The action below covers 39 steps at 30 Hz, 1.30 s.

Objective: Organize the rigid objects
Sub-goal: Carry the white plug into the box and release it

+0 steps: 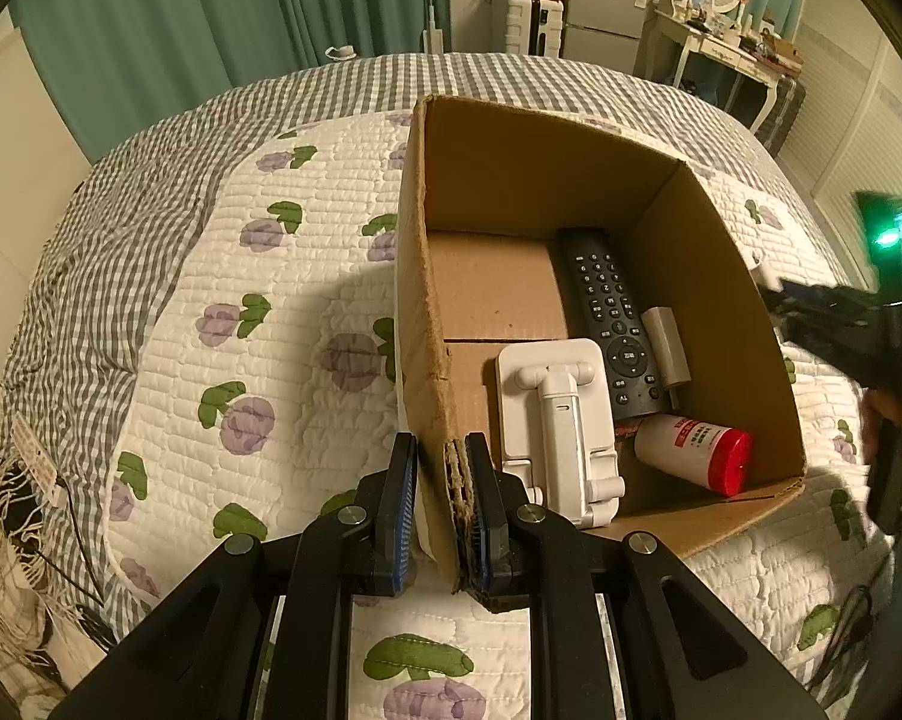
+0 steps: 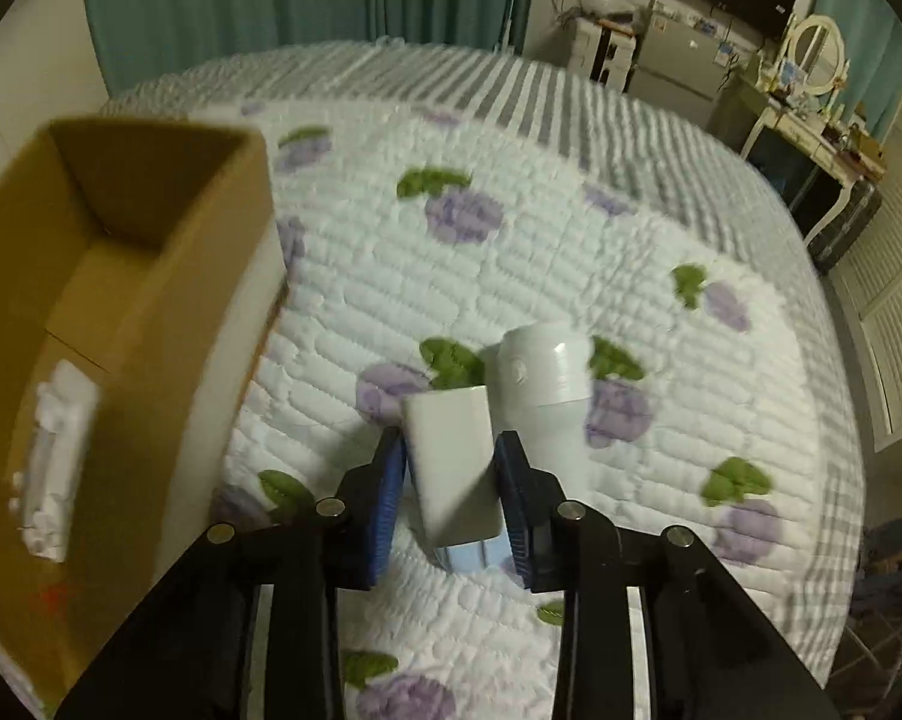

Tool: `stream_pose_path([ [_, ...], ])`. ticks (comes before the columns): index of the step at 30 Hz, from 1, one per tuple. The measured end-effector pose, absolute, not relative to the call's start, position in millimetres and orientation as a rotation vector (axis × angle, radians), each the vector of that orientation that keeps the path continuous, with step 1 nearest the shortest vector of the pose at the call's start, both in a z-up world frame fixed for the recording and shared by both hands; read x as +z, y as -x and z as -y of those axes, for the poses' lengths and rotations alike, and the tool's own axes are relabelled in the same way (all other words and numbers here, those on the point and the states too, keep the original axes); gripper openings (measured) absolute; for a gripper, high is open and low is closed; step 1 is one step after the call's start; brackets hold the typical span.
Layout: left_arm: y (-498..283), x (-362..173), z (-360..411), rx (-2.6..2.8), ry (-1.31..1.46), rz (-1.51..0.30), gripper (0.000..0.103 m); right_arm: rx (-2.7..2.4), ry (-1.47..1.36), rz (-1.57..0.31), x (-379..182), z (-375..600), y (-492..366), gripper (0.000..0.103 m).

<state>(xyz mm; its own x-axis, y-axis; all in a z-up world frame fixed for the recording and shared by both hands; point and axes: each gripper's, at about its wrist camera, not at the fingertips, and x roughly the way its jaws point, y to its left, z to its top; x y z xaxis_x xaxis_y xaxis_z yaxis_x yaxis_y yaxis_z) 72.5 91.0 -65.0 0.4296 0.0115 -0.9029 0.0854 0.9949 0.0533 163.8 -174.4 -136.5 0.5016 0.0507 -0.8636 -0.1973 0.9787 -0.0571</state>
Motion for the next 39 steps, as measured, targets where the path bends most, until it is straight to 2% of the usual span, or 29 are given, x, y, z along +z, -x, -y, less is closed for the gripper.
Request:
stream_pose_path([
  [11, -69.6, -55.4, -90.7, -0.051, -0.088, -1.104, 0.016, 0.187, 0.196, -0.791, -0.7, 154.0, -123.4, 0.029],
  [16, -69.4, -54.2, -90.5, -0.05, -0.088, -1.103, 0.016, 0.283, 0.199, -0.725, 35.8, 119.5, -111.2, 0.029],
  [24, -69.2, -53.6, -90.1, -0.052, -0.086, -1.102, 0.016, 0.412, 0.202, -0.737, 25.4, 61.9, -111.9, 0.029],
  [39, -69.8, -54.2, -90.0, -0.056, -0.084, -1.102, 0.016, 0.505, 0.14, -0.936, -68.6, 6.9, -138.1, 0.028],
])
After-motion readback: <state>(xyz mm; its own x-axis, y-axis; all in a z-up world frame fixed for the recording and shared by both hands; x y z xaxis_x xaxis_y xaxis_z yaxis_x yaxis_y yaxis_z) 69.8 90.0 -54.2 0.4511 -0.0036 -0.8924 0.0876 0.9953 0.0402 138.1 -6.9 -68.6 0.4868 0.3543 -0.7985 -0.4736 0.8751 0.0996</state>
